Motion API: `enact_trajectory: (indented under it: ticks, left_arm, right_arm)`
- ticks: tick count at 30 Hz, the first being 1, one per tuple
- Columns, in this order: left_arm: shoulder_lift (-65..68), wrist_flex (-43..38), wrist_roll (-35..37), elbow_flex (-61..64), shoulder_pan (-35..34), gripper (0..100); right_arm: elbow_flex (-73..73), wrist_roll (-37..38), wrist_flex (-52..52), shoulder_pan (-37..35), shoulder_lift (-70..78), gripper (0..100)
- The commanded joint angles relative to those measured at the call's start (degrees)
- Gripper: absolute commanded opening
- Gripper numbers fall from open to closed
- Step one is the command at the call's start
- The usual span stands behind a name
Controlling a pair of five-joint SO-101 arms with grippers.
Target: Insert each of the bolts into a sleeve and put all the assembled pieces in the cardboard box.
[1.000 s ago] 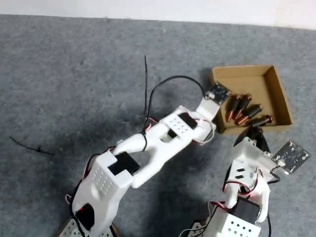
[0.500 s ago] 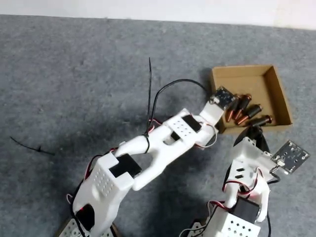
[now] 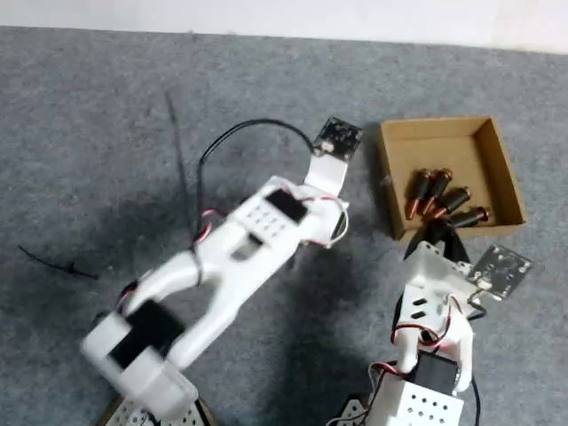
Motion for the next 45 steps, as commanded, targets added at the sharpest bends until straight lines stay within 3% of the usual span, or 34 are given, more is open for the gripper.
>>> enact_trajectory:
  ticks: [1, 8, 12, 19, 22, 27, 31, 37, 42, 45]
  left_arm:
    - [-19.38, -7.12, 1.05, 11.21, -0.4, 0]
    - [-41.54, -27.52, 0.7, 34.51, -0.4, 0]
    - [-50.86, -32.88, 1.14, 42.07, -0.31, 0]
    - [-62.9, -33.32, 3.08, 46.73, -0.57, 1]
    - [-68.79, -33.32, 10.81, 48.31, -3.47, 1]
    - [-78.46, -33.32, 22.77, 51.03, -10.59, 1]
    - [-84.09, -33.32, 23.38, 52.97, -11.3, 1]
    - [-88.66, -33.32, 23.38, 54.37, -11.3, 1]
    - [-89.19, -33.14, 23.38, 55.96, -11.3, 1]
    - [-89.36, -33.23, 23.38, 59.03, -11.21, 1]
  right_arm:
    - [0.31, 0.62, -1.8, -1.8, -0.75, 0.5]
    - [0.31, 0.88, -1.98, -8.84, -0.75, 0.5]
    - [0.4, 1.05, -6.99, -16.31, -0.75, 0.5]
    - [5.05, 10.2, -15.43, -27.91, -0.75, 0.5]
    - [8.04, 14.59, -14.37, -32.66, -0.66, 0.5]
    - [8.66, 15.56, -13.85, -33.8, -0.66, 0.5]
    - [8.66, 15.74, -13.85, -34.68, -0.66, 0.5]
    - [8.57, 16.09, -16.31, -44.26, -0.66, 0.5]
    - [8.57, 26.37, -17.8, -50.15, -0.66, 0.5]
    - [8.66, 26.81, -17.8, -50.42, -0.66, 0.5]
